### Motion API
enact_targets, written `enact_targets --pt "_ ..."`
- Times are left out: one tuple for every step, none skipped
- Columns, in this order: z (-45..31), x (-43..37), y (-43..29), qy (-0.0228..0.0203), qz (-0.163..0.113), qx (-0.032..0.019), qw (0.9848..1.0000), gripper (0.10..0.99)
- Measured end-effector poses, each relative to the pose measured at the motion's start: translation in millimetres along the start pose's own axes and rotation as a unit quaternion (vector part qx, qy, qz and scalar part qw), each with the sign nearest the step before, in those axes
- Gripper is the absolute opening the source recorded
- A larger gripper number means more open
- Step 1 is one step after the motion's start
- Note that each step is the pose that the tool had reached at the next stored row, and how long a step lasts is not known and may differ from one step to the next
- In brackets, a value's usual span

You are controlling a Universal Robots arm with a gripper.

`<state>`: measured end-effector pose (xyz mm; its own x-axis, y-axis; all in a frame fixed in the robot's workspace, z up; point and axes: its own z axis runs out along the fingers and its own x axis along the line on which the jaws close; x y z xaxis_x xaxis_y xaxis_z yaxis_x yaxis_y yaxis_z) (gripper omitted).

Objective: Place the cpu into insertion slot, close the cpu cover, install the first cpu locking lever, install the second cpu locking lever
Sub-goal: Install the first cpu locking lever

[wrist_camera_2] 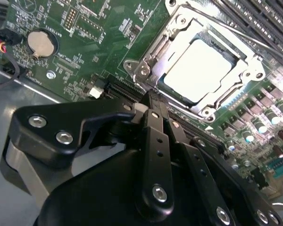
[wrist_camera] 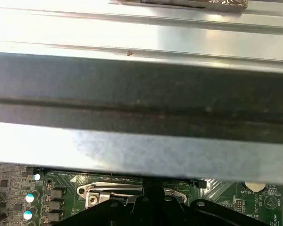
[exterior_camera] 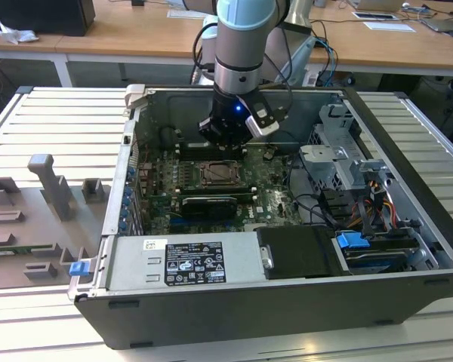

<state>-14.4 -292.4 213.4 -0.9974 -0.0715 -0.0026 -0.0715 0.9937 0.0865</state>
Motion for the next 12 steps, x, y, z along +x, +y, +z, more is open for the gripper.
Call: enact_targets --pt "-0.1 0.0 -0.2 0.0001 0.0 0.0001 1.0 0.106" --pt "-0.2 0.0 -0.5 0.0001 0.0 0.0001 1.0 0.106" --pt "-0.2 0.1 -0.7 0.0001 0.0 0.0001 1.0 0.106" --pt "-0.3 0.1 -1.0 0.0001 0.0 0.0002 1.0 0.106" --pt "-0.2 0.1 -1.2 0.0001 0.0 0.0001 1.0 0.106" --pt "-0.2 0.0 -1.4 0.0001 0.0 0.0001 1.0 0.106" --pt "-0.3 0.1 -1.9 0.0001 0.0 0.0002 1.0 0.106" --pt "-0.3 0.1 -2.2 0.0001 0.0 0.0002 1.0 0.106" --pt "-0.4 0.1 -2.6 0.0001 0.0 0.0002 1.0 0.106" --pt "-0.4 0.2 -2.8 0.0001 0.0 0.0001 1.0 0.106" --pt "-0.4 0.2 -3.1 0.0001 0.0 0.0002 1.0 0.106" --pt "-0.4 0.2 -3.4 0.0001 0.0 0.0002 1.0 0.106"
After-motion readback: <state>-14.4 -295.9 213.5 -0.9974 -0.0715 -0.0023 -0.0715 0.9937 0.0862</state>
